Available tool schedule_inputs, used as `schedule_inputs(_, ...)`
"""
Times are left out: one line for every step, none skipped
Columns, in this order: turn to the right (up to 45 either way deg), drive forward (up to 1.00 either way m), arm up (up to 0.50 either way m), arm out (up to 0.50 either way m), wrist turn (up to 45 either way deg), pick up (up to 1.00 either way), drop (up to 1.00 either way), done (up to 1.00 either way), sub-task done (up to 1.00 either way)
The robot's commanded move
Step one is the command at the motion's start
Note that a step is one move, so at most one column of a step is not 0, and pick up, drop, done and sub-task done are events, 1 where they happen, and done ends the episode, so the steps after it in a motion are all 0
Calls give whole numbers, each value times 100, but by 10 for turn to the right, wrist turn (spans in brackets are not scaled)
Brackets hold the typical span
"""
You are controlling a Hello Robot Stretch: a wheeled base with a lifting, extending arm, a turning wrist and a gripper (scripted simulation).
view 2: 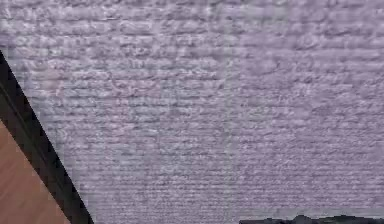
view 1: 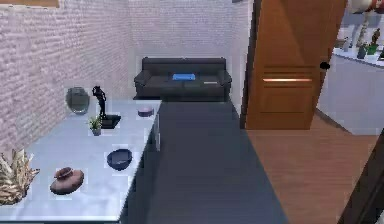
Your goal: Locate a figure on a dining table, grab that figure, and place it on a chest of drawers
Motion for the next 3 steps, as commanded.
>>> schedule_inputs(0, 90, 0, 0, 0, 0, 0, 0, 0)
schedule_inputs(-450, 0, 0, 0, 0, 0, 0, 0, 0)
schedule_inputs(-450, 0, 0, 0, 0, 0, 0, 0, 0)
